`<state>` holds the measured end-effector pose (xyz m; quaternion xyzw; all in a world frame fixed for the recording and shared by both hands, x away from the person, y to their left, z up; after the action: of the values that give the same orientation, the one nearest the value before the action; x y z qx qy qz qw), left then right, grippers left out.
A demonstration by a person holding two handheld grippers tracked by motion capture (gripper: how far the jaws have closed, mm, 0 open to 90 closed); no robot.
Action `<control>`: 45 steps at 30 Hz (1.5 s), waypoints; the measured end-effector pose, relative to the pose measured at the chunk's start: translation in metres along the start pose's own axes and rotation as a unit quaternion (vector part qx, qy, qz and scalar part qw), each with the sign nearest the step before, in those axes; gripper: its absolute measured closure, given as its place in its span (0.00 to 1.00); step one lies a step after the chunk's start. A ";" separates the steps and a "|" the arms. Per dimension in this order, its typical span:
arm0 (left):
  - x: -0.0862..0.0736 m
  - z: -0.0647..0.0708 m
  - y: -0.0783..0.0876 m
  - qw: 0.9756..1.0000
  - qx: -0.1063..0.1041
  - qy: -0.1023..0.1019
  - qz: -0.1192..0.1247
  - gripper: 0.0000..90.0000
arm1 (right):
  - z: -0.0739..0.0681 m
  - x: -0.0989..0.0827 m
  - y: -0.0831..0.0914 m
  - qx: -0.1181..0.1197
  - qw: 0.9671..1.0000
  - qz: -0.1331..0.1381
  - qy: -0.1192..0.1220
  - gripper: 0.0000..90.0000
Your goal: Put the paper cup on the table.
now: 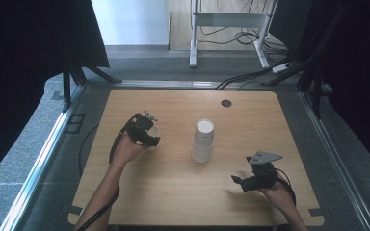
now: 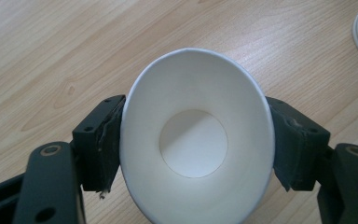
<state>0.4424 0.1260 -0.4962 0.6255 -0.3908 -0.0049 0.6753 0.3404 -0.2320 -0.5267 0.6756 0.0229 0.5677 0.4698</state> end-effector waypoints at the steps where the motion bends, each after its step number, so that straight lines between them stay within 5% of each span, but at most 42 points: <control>1: 0.000 0.000 -0.001 1.000 0.002 0.000 0.000 0.30 | 0.000 0.000 0.000 0.000 1.000 0.000 0.000 0.05; 13: -0.004 -0.001 -0.006 1.000 0.000 0.013 -0.006 0.25 | -0.002 -0.001 -0.001 0.003 1.000 -0.005 0.005 0.06; 23: -0.001 0.001 -0.005 0.999 -0.020 0.032 0.008 0.13 | -0.002 -0.001 -0.002 0.009 1.000 -0.003 -0.003 0.06; 38: 0.007 0.005 0.010 0.996 -0.047 0.059 0.054 0.00 | -0.001 -0.004 -0.004 0.010 1.000 -0.008 -0.007 0.06; 45: 0.013 0.012 0.023 0.994 -0.048 0.048 0.087 0.00 | -0.001 -0.005 -0.004 0.011 1.000 -0.011 -0.005 0.06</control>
<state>0.4342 0.1140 -0.4712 0.5554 -0.4101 0.0654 0.7204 0.3400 -0.2313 -0.5331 0.6829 0.0344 0.5592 0.4689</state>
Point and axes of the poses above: each handheld gripper's, and its own axes: y roughly backward along the jaws, x roughly out of its top, z roughly to its right, the point moved 7 cm from there along -y, roughly forward along the jaws, and after that the axes turned 5 degrees about y, right-handed, at the moved point
